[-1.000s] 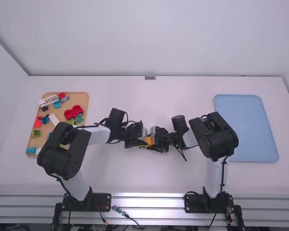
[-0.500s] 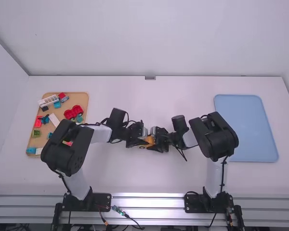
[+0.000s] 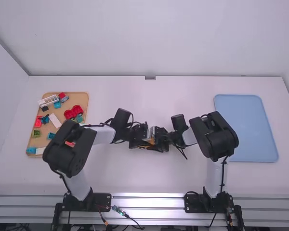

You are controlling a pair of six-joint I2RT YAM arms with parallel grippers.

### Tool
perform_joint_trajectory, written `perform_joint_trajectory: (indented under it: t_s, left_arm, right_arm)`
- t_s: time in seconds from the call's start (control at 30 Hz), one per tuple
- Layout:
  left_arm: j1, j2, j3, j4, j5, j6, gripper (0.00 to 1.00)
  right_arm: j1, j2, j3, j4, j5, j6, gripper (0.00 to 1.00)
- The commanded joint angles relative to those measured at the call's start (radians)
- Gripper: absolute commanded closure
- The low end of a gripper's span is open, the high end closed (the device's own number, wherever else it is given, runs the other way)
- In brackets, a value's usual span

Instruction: Assemble lego blocks to make yellow taxi

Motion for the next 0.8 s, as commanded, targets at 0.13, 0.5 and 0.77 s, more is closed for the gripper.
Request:
perform_joint_trajectory:
  t_s: [0.13,0.5,0.77]
  left_arm:
    - [-0.014,0.028,-0.019,-0.022,-0.199,-0.082,0.98]
    - [0.05,-0.018,-0.019,-0.079,-0.198,-0.099,0.98]
    - [0.044,-0.107,-0.019,-0.086,-0.145,-0.101,0.98]
  right_arm:
    - [0.006,0.016,0.001,-0.009,0.014,0.006,0.91]
    - [0.006,0.016,-0.005,-0.006,0.048,0.006,0.91]
    - [0.005,0.016,-0.005,-0.007,0.048,0.007,0.91]
